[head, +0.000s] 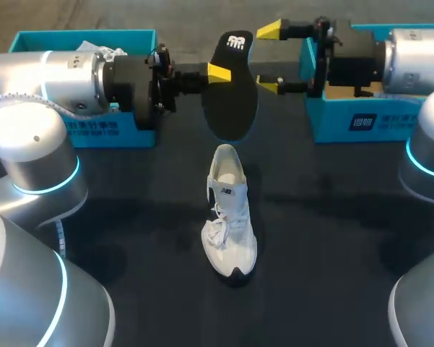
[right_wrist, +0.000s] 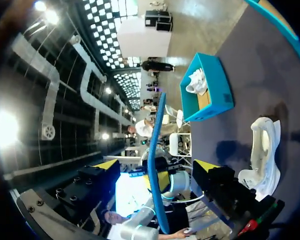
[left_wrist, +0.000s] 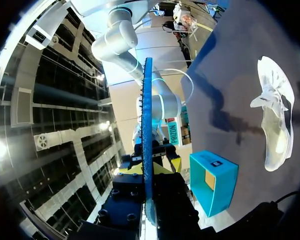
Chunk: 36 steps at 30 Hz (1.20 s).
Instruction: Take the shoe out of the shoebox, open the shoe tongue, remove and reinsert the insole, then place the shoe into the shoebox
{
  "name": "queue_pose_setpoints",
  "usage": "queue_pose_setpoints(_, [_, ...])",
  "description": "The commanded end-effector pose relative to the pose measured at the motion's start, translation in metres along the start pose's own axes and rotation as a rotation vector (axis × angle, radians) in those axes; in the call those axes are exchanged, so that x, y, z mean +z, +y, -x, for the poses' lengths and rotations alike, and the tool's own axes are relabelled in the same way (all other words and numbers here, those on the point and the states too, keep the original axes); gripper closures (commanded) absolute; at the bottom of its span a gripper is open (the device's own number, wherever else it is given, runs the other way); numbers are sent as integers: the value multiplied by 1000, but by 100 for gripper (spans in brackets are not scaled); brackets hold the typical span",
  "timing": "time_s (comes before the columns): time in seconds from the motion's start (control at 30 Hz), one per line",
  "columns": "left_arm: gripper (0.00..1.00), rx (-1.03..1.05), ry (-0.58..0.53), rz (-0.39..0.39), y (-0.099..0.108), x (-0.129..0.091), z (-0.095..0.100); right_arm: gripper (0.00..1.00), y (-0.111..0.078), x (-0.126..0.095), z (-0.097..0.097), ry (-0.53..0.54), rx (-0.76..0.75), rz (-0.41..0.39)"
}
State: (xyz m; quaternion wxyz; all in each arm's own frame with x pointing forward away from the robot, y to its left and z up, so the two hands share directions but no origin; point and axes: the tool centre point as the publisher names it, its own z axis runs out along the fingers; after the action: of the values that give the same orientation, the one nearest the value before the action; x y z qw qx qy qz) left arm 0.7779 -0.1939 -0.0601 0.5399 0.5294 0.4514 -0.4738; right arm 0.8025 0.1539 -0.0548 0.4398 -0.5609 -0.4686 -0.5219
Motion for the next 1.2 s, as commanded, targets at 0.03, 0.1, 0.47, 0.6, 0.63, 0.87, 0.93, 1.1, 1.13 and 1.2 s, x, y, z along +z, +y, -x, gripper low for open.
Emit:
queue_pose_setpoints(0.03, [100, -2, -3, -6, -2, -6, 4, 0, -7, -22, -1, 4, -39, -36])
queue_pose_setpoints(0.1, [100, -5, -7, -6, -1, -8, 5, 0, -8, -26, -2, -4, -75, -52])
queue_pose_setpoints(0.47, [100, -11, -1, -9, -5, -13, 10, 0, -8, -44, -13, 18, -232, -169])
queue_pose_setpoints(0.6, [100, -8, -1, 1, -5, -14, 12, 0, -14, -53, -10, 19, -230, -180])
queue_pose_setpoints(0.63, [100, -7, -1, 2, -5, -15, 12, 0, -17, -54, -8, 19, -222, -170])
queue_pose_setpoints(0.87, [100, 1, 9, 9, -4, -16, 15, 0, -25, -59, -1, 0, -226, -184])
queue_pose_setpoints(0.93, [100, 1, 9, 9, -4, -16, 15, 0, -25, -59, -1, 0, -226, -184])
queue_pose_setpoints(1.1, [100, 1, 9, 9, -4, -16, 15, 0, -25, -59, -1, 0, -226, -184])
queue_pose_setpoints(1.13, [100, 1, 9, 9, -4, -16, 15, 0, -25, -59, -1, 0, -226, -184])
queue_pose_setpoints(1.2, [100, 1, 9, 9, -4, -16, 15, 0, -25, -59, -1, 0, -226, -184])
